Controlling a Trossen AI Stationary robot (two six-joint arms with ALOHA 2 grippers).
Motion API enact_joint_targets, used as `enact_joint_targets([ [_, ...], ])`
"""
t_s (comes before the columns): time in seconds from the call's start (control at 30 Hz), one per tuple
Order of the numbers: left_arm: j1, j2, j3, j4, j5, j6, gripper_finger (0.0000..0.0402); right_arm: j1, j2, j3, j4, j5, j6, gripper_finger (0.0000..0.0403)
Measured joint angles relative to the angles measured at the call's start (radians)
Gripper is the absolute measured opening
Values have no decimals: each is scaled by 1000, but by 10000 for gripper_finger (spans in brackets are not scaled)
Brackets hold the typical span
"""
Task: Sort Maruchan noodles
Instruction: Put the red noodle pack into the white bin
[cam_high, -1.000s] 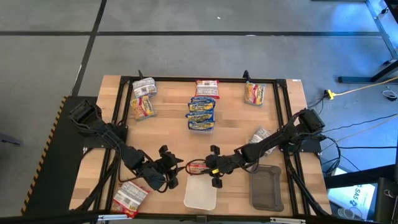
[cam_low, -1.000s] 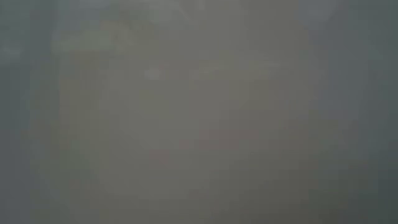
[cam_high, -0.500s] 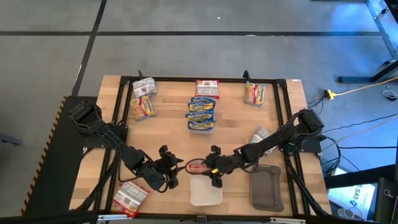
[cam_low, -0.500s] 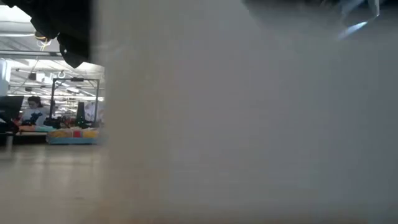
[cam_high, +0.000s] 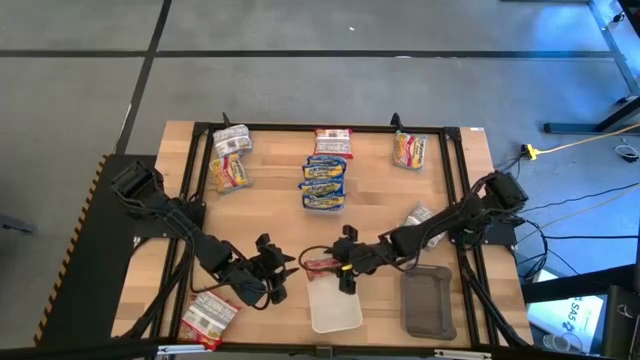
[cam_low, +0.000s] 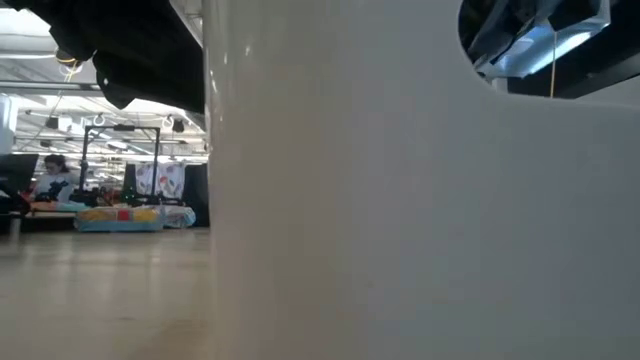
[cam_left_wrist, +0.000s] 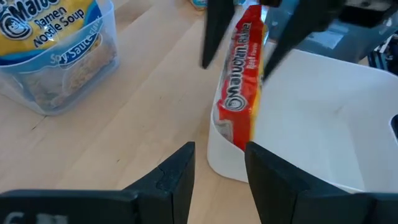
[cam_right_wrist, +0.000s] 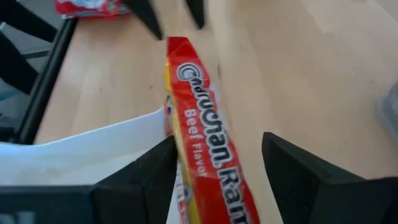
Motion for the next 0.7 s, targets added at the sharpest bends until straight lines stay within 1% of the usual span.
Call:
enact_joint_targets([
  [0.1, 0, 0, 0, 0, 4, 0, 135, 1, 0, 0, 7, 6, 0, 206],
  [0.2, 0, 0, 0, 0, 4, 0, 135, 3, 0, 0, 7, 38, 0, 205],
  [0.37, 0, 0, 0, 0, 4, 0, 135, 3, -5, 0, 2, 45, -18, 205],
  [0.47, 0, 0, 0, 2, 3, 0, 135, 3, -48, 0, -12, 17, -31, 205],
  [0.6, 0, -1, 0, 13, -17, 4, 135, 3, -149, 0, -118, -18, -42, 205],
  [0.7, 2, -8, 0, 10, 3, 3, 135, 4, -216, 1, -211, -25, -53, 205],
])
